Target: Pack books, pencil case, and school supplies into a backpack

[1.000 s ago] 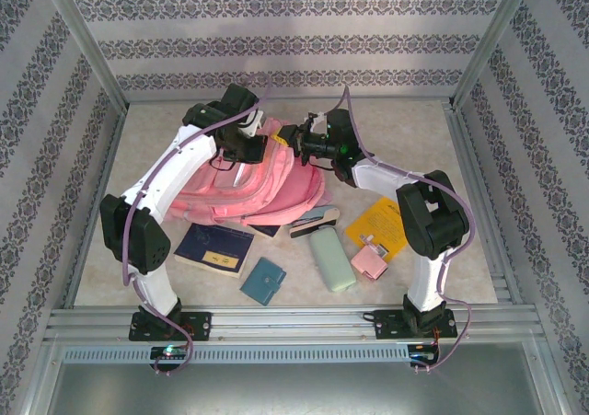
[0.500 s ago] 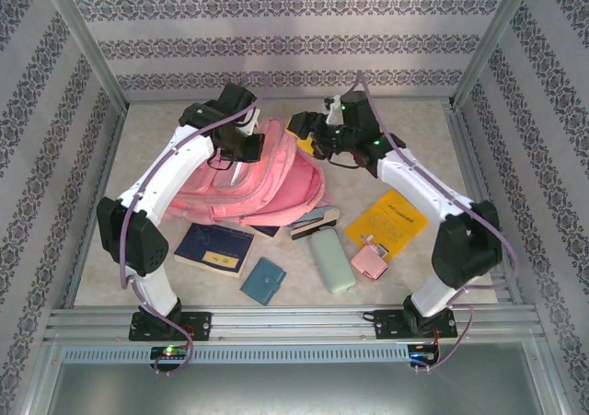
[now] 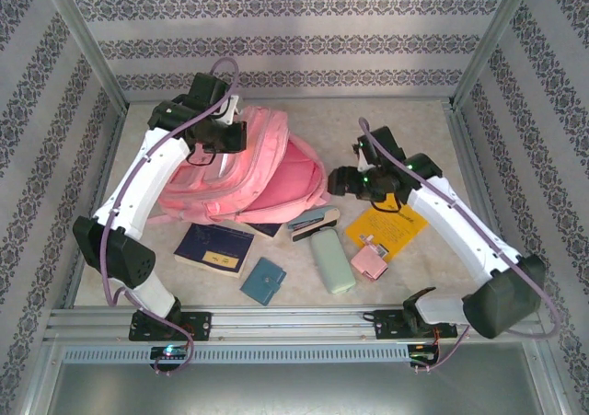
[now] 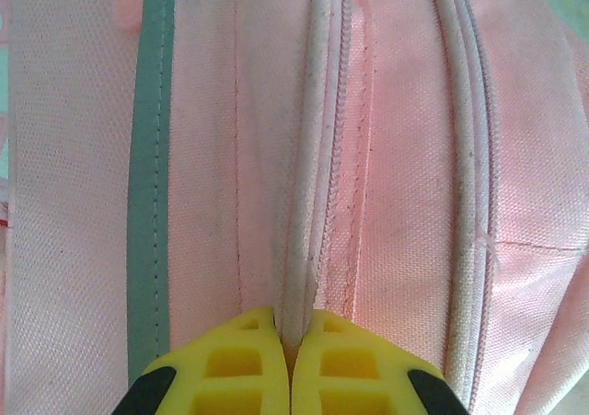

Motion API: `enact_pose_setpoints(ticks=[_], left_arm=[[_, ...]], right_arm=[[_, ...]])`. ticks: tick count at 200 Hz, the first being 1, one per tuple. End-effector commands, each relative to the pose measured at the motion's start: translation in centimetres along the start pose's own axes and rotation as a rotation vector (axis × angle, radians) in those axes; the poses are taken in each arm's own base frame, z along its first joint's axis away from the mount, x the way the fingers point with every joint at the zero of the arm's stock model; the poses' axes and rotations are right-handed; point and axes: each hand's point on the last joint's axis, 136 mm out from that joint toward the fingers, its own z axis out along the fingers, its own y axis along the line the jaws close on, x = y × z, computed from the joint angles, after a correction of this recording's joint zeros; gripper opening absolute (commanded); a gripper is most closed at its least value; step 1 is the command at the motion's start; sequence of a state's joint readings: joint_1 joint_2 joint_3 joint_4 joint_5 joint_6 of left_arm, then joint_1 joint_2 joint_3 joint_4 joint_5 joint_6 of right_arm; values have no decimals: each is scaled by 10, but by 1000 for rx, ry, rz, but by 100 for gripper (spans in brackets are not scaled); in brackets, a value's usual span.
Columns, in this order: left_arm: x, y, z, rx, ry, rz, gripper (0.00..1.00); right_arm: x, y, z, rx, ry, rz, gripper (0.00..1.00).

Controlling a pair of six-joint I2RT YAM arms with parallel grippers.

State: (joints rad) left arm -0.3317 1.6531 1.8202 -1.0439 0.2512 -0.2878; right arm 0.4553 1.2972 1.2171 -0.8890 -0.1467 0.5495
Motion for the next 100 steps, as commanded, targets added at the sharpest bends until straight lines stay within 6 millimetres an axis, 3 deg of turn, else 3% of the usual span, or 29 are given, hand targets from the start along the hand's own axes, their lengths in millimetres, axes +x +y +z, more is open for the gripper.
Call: enact_pose_setpoints(ticks=[1,49,80,97,100], left_arm=[[-20,-27,-36,110,-129,43,0],[-2,-34,-20,189,-79,-5,0],[4,-32,-19,180,-72,-12,0],[7,-33,-20,189,-70,-19,0],[7,-33,-20,189,-69,-21,0]], right_arm=[[44,-40,-3,139,115,25,78],[114,-68,8,186,271,61,78],[143,-89,17,314,331,2,81],[144,-95,19,370,317,-48,90],[145,-96,19,380,316,-55,96]])
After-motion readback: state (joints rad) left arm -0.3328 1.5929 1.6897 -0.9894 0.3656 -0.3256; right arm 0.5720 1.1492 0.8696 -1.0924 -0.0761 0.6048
